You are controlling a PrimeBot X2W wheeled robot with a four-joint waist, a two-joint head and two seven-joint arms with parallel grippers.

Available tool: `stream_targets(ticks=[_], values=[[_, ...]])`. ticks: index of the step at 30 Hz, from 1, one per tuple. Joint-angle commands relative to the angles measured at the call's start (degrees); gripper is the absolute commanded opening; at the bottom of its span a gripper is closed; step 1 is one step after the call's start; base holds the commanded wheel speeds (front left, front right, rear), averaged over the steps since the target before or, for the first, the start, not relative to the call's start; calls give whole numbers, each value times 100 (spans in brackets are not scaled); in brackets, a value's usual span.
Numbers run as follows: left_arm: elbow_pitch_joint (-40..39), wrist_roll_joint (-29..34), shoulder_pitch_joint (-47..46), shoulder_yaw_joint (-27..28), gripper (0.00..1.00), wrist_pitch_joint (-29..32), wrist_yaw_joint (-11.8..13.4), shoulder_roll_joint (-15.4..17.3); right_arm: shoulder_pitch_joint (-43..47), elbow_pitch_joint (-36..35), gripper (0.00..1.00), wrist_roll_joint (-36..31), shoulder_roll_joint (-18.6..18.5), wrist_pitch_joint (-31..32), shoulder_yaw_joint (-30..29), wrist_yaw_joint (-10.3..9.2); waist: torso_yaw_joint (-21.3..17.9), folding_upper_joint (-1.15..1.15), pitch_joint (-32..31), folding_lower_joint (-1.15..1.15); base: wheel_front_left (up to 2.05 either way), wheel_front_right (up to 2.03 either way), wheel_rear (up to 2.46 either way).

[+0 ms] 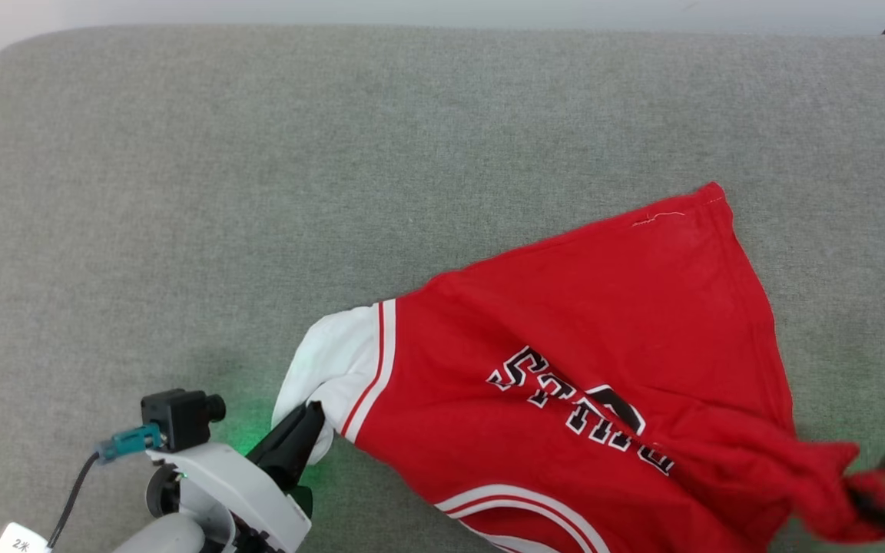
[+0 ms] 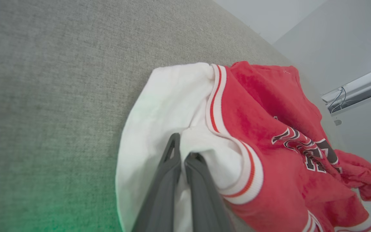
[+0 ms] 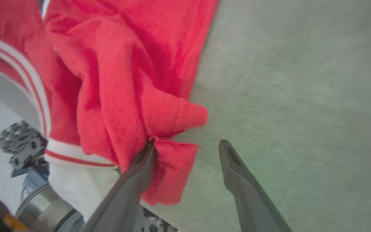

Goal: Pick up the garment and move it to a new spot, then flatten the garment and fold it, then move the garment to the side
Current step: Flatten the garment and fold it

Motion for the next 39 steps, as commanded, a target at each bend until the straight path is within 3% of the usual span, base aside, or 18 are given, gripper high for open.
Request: stream_targets(ticks=[1, 4, 7, 11, 15, 27, 28, 29, 30, 39], values=[[-26, 48, 63, 65, 0, 2, -31, -32, -138, -140, 100, 7, -48, 33, -206, -7, 13, 0, 24, 0, 0, 0, 0], [-73, 135, 89, 149, 0, 1, -34, -95, -717, -235, 100, -108, 30, -57, -665, -7, 62, 0, 116, 0, 0, 0, 0], [-70, 239, 2, 143, 0, 1, -63, -175, -1678, -33, 100, -361, 281, -368, -575, -7, 145, 0, 252, 0, 0, 0, 0], [-20, 323, -124, 124, 0, 6, -99, -248, -3055, 850, 100, -632, 762, -537, 199, -7, 200, 0, 395, 0, 0, 0, 0], [55, 343, -246, 99, 0, 33, -147, -329, -4100, 1925, 100, -898, 999, -407, 1170, -7, 282, 0, 513, 0, 0, 0, 0], [313, 376, -429, 21, 0, 46, -290, -606, -5260, 3846, 100, -841, 994, -394, 3305, -9, 435, 0, 704, 0, 0, 0, 0], [333, 380, -435, 15, 0, 49, -293, -625, -5290, 3925, 70, -745, 993, -398, 3427, -9, 444, 0, 705, 0, 0, 0, 0], [355, 377, -434, 17, 0, 47, -303, -639, -5337, 3991, 18, -657, 999, -436, 3514, -8, 447, 0, 702, 0, 0, 0, 0], [373, 375, -429, 17, 0, 45, -315, -646, -5379, 4018, 0, -574, 1005, -506, 3572, -9, 449, 0, 695, 0, 0, 0, 0], [488, 566, -660, 22, 0, 152, -321, -412, -5954, 4487, 0, -5, 1002, -1739, 3348, -8, 331, 0, 433, 0, 0, 0, 0]])
